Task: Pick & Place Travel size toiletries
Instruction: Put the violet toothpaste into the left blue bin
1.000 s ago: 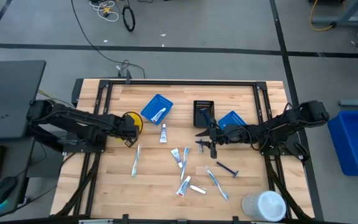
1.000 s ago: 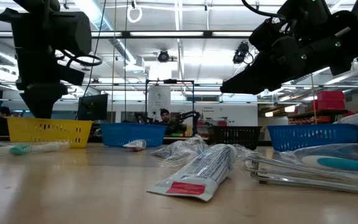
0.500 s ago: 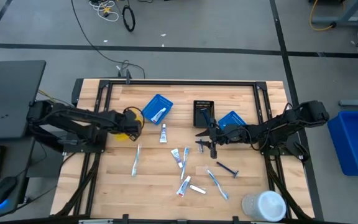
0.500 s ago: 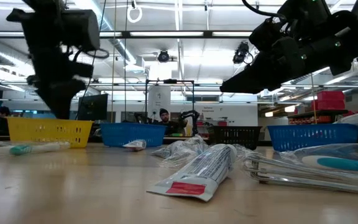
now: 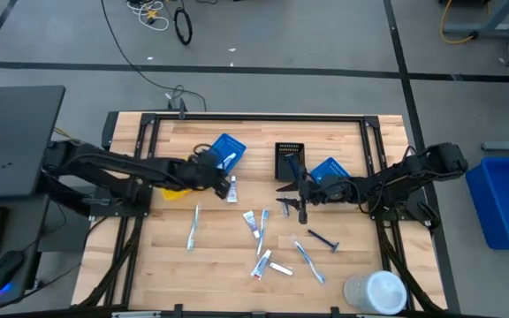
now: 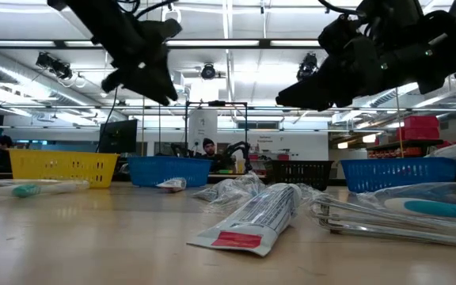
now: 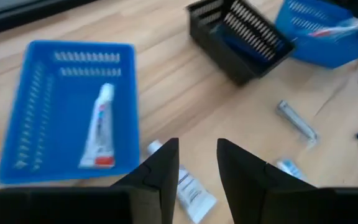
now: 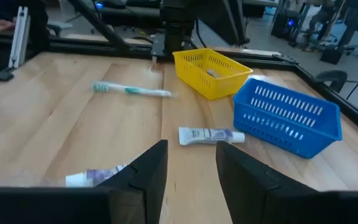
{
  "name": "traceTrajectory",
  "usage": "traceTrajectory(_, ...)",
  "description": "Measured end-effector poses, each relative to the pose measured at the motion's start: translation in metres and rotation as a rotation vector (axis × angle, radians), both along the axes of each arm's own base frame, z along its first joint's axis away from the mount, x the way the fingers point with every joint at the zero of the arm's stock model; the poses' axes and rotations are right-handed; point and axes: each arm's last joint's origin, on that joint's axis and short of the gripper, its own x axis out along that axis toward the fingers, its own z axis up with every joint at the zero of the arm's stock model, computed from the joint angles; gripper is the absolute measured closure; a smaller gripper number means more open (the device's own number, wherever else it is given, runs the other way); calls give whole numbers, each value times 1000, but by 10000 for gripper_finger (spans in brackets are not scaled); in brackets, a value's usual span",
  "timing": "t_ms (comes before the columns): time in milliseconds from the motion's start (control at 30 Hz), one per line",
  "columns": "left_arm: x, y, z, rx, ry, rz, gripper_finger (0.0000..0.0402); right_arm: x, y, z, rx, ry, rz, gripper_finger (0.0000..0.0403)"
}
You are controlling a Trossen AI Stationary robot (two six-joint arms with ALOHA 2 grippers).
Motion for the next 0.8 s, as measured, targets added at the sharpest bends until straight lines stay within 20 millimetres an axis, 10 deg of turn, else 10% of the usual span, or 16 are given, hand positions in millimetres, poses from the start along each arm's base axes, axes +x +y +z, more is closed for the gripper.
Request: traceTrajectory(800,54,-9,-115,-156,147,152,203,-6,-1,-17,32,187,-19,258)
